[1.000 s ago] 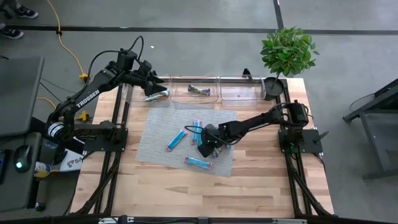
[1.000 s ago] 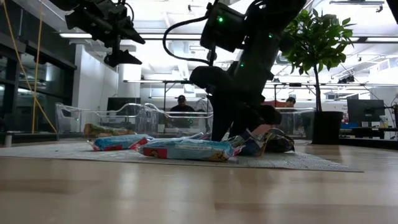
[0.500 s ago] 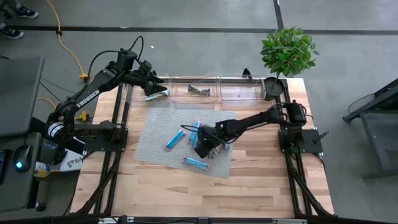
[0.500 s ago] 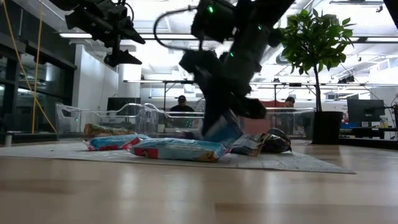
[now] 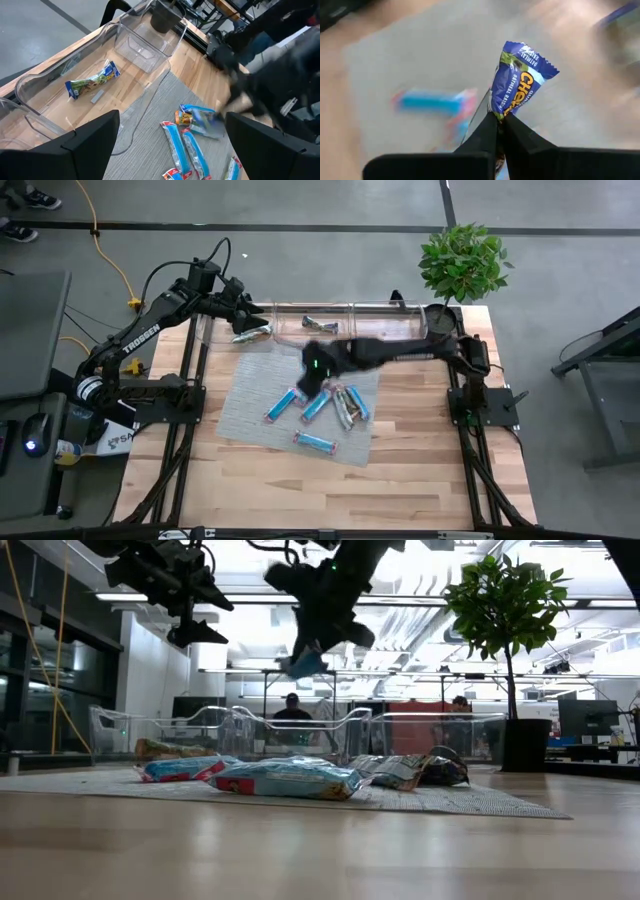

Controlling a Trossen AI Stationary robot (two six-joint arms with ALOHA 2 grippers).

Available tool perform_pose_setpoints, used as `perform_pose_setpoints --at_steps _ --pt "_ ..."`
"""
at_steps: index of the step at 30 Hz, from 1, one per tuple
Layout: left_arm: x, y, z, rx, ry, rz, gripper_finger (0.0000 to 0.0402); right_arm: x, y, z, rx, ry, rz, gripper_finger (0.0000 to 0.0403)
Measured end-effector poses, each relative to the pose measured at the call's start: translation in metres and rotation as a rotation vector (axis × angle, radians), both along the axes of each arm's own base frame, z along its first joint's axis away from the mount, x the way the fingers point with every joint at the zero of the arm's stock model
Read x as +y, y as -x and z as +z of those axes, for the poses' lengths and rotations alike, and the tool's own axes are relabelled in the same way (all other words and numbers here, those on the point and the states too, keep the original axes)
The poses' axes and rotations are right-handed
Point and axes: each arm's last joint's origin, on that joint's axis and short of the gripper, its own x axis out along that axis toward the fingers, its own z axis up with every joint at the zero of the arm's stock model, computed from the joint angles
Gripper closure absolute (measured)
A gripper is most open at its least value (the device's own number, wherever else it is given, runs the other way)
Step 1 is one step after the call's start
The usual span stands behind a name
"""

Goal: Pick and place Granola Bars by type
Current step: Put the blue granola bar into the middle transparent bin

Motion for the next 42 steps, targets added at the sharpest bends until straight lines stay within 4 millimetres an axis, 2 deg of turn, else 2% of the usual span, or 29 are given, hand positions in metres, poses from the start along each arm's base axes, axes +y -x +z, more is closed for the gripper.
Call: perform_pose_setpoints --at_steps 4,7,9,12,15,18,21,24,31,33,36,42 --pt "0.000 0.000 0.000 0.000 0.000 0.000 0.0044 -0.057 0.008 0.025 0.004 0.137 -0.100 0.0400" --pt "0.000 0.000 0.000 0.000 0.000 0.000 0.0044 -0.099 0.019 0.030 -0.008 0.146 -0.148 0.0392" --pt "0.000 0.000 0.000 0.000 -0.001 0.000 0.0044 -0.123 0.028 0.025 -0.002 0.119 -0.172 0.0385" --pt "0.000 0.000 0.000 0.000 -0.001 0.000 0.0044 -0.148 0.040 0.010 0.001 0.057 -0.178 0.0372" --pt "0.000 0.000 0.000 0.000 -0.001 0.000 0.0044 -0.163 0.048 -0.007 -0.024 -0.005 -0.173 0.0360" --pt "0.000 0.000 0.000 0.000 -0.001 0.000 0.0044 -0.170 0.053 -0.023 -0.050 -0.050 -0.157 0.0348" --pt "0.000 0.000 0.000 0.000 -0.001 0.000 0.0044 -0.169 0.054 -0.037 -0.094 -0.112 -0.099 0.0339" --pt "0.000 0.000 0.000 0.000 -0.001 0.000 0.0044 -0.167 0.049 -0.039 -0.198 -0.166 0.023 0.0333" --pt "0.000 0.000 0.000 -0.002 -0.003 0.000 0.0044 -0.147 0.029 -0.015 -0.399 -0.291 0.309 0.0331" --pt "0.000 0.000 0.000 -0.002 -0.003 0.000 0.0044 -0.132 0.023 -0.012 -0.411 -0.371 0.397 0.0331" --pt "0.000 0.000 0.000 -0.002 -0.003 0.000 0.0044 -0.100 0.019 -0.017 -0.341 -0.514 0.500 0.0331" --pt "0.000 0.000 0.000 -0.001 -0.010 -0.003 0.0044 -0.034 0.025 -0.037 0.005 -0.575 0.547 0.0331"
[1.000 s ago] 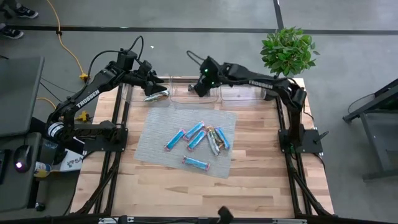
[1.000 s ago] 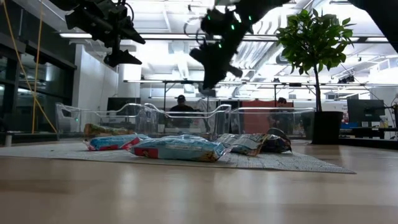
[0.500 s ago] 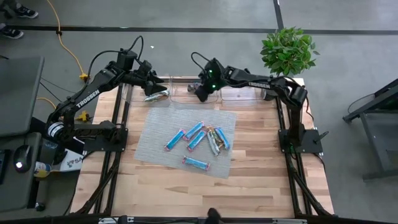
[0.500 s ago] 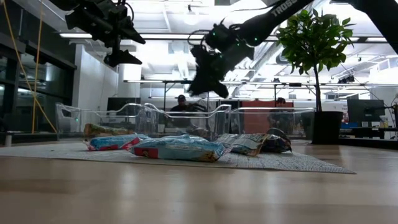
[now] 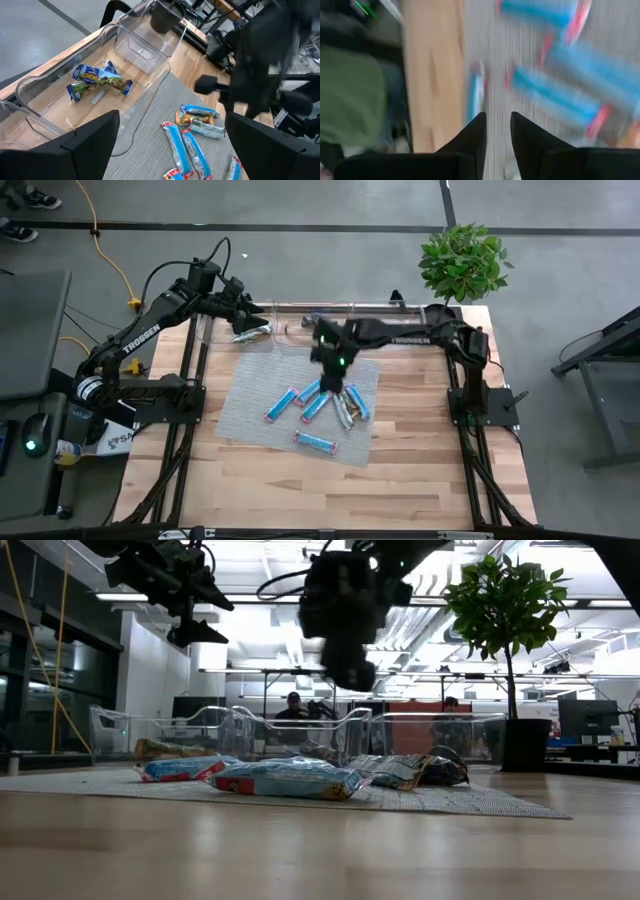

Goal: Pick and place Granola Bars by type
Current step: Put the blue granola bar into the middle transparent bin

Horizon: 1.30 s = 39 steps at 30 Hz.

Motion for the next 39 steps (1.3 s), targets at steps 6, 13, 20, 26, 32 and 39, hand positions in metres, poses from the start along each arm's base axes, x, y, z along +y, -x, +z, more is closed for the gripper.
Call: perform_pose_setpoints --at_steps 6,13,20,26,32,39 --pt "0.000 0.000 0.000 0.000 -0.001 -0.001 0.0044 0.032 0.021 -0.012 0.350 0.183 -0.007 0.0330" --pt "0.000 0.000 0.000 -0.001 -0.001 -0.003 0.0044 0.040 0.029 -0.021 0.493 0.313 -0.102 0.0280" --pt "0.000 0.000 0.000 -0.004 -0.007 -0.017 0.0044 0.038 0.025 -0.022 0.501 0.314 -0.237 0.0221" --pt "-0.001 0.000 0.000 -0.005 -0.009 -0.026 0.0044 0.036 0.022 -0.022 0.495 0.353 -0.346 0.0203" --pt "-0.001 0.000 0.000 -0.005 -0.017 -0.029 0.0044 0.039 0.027 -0.039 0.542 0.348 -0.419 0.0202" --pt "-0.001 0.000 0.000 -0.003 -0.030 -0.035 0.0044 0.048 0.034 -0.071 0.526 0.253 -0.470 0.0202"
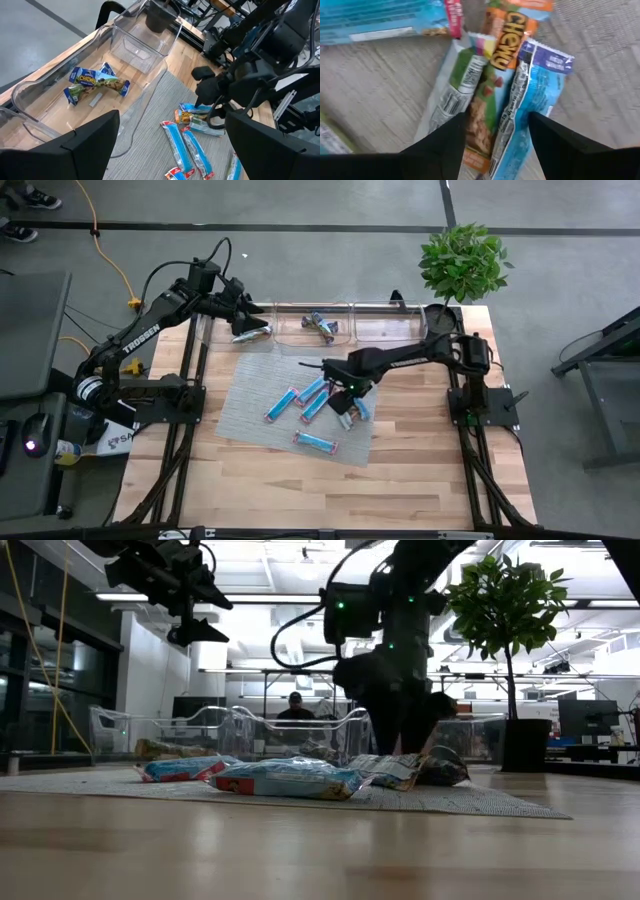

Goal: Pick and place Granola Bars by type
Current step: Put the blue granola bar into the middle transparent bin

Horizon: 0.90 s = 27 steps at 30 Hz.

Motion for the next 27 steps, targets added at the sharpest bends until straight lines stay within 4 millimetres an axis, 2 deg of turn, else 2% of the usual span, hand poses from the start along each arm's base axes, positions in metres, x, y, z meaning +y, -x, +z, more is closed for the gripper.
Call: perform_pose_setpoints --at_steps 6,15,23,27 --pt "0.000 0.000 0.000 0.000 0.000 0.000 0.0044 0.004 0.005 -0.009 0.009 0.027 0.004 0.0202" --pt "0.000 0.000 0.000 0.000 0.000 0.000 0.0044 0.000 0.013 -0.016 0.058 0.071 -0.030 0.0209" --pt "0.000 0.000 0.000 0.001 0.002 0.004 0.0044 -0.007 0.016 -0.007 0.029 0.078 -0.020 0.0221" --pt "0.000 0.000 0.000 0.001 0.002 0.005 0.0044 -0.007 0.011 -0.003 -0.033 0.071 -0.018 0.0222"
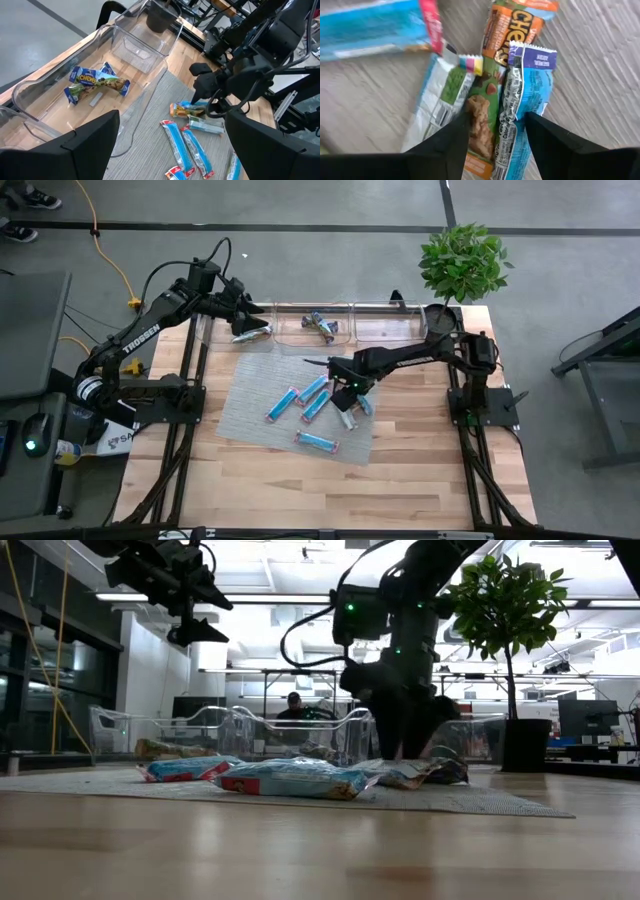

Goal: Pick and place Granola Bars by type
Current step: Put the blue granola bar into the middle transparent bin

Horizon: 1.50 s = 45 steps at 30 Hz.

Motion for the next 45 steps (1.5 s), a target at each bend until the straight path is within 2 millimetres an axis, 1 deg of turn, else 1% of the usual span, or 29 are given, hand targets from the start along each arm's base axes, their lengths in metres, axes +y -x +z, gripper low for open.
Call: perform_pose_setpoints --at_steps 14,22,28,45 --pt "0.000 0.000 0.000 0.003 -0.002 0.006 0.0044 0.000 -0.013 0.002 -0.133 -0.020 -0.001 0.0222" --pt "0.000 0.000 0.000 0.003 -0.002 0.005 0.0044 -0.002 -0.012 0.002 -0.128 -0.023 -0.009 0.0222" --pt "0.000 0.000 0.000 0.003 -0.001 0.005 0.0044 -0.002 -0.005 0.001 -0.044 0.001 -0.054 0.0222" --pt "0.000 0.000 0.000 0.003 -0.001 0.005 0.0044 -0.005 -0.004 0.001 -0.038 0.070 -0.036 0.0222"
